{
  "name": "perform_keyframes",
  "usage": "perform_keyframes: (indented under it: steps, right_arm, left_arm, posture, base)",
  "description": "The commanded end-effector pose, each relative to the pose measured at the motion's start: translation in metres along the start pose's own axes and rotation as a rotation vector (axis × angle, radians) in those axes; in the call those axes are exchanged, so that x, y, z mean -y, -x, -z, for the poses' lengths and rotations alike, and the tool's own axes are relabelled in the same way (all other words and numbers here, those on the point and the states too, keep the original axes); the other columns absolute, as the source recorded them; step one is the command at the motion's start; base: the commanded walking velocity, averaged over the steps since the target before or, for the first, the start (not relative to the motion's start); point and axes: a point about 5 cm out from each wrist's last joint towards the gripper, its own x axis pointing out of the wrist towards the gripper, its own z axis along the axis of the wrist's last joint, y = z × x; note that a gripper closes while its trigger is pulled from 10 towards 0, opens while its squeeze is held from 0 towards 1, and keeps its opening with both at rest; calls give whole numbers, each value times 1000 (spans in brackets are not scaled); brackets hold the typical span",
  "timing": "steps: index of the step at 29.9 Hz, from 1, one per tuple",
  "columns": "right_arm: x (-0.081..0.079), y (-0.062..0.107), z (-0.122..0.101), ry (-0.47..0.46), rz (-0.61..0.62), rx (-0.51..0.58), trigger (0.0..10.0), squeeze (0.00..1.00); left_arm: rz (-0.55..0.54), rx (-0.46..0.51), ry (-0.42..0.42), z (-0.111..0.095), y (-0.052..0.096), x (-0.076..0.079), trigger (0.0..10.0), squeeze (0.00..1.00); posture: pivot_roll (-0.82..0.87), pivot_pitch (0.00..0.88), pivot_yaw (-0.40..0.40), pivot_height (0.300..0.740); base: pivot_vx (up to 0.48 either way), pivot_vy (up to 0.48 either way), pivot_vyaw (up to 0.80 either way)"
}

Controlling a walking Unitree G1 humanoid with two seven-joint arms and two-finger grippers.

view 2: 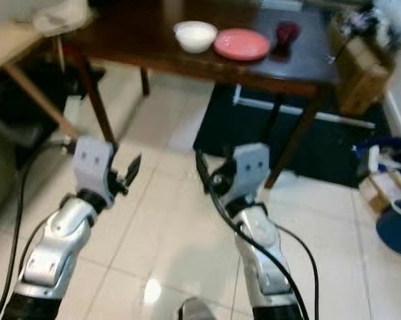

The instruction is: Setting the table

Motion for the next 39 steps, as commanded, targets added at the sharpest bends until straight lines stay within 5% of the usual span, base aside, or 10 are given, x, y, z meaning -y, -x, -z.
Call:
perform_keyframes:
  steps: [1,23,39]
  right_arm:
    - [-6,0,2,-17,-14,-3,10000,0]
    - [-6,1,3,-29,-20,-4,10000,0]
    - [-1,0,1,-47,25,5,10000,0]
  left_arm:
    - [-15,-25,-3,7,5,-5,10000,0]
    - [-35,-47,-27,9,5,-7,10000,0]
    - [-61,-58,-60,11,4,-9,10000,0]
  posture:
    - [-132,11,29,740]
    - [-128,14,30,740]
    - [-129,17,29,740]
  base:
    - [0,0,788]
    - [0,0,791]
    - [467,0,223]
